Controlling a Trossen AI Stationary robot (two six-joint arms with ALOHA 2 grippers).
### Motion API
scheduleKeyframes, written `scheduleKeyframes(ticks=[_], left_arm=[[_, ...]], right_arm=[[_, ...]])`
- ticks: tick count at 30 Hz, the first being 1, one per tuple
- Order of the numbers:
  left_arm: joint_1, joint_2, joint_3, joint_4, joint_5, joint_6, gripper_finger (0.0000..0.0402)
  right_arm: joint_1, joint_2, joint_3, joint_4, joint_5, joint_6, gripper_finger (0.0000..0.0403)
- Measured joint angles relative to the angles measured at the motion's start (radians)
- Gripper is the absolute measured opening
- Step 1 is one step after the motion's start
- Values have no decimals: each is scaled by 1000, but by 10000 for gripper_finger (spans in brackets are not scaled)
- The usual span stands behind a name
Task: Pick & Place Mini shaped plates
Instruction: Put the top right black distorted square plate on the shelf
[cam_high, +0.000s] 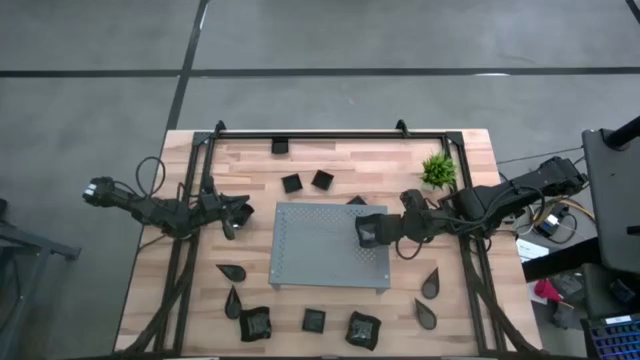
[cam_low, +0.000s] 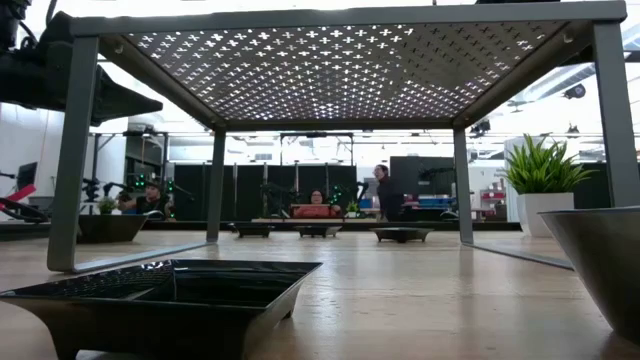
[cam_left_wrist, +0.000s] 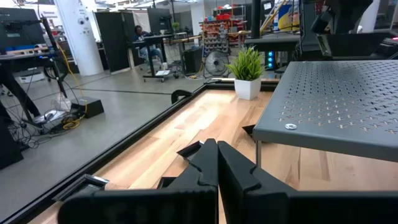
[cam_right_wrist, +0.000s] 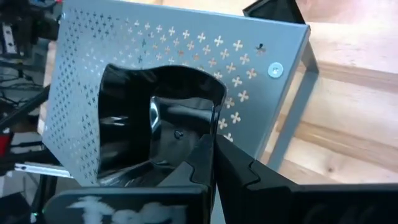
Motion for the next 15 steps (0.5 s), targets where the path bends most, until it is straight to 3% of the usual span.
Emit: scheduleKeyframes(ticks=[15], left_arm=[[0,0,0,0,0,0,0]], right_arm=[[-10,1,-30,38,-24,-18,8]])
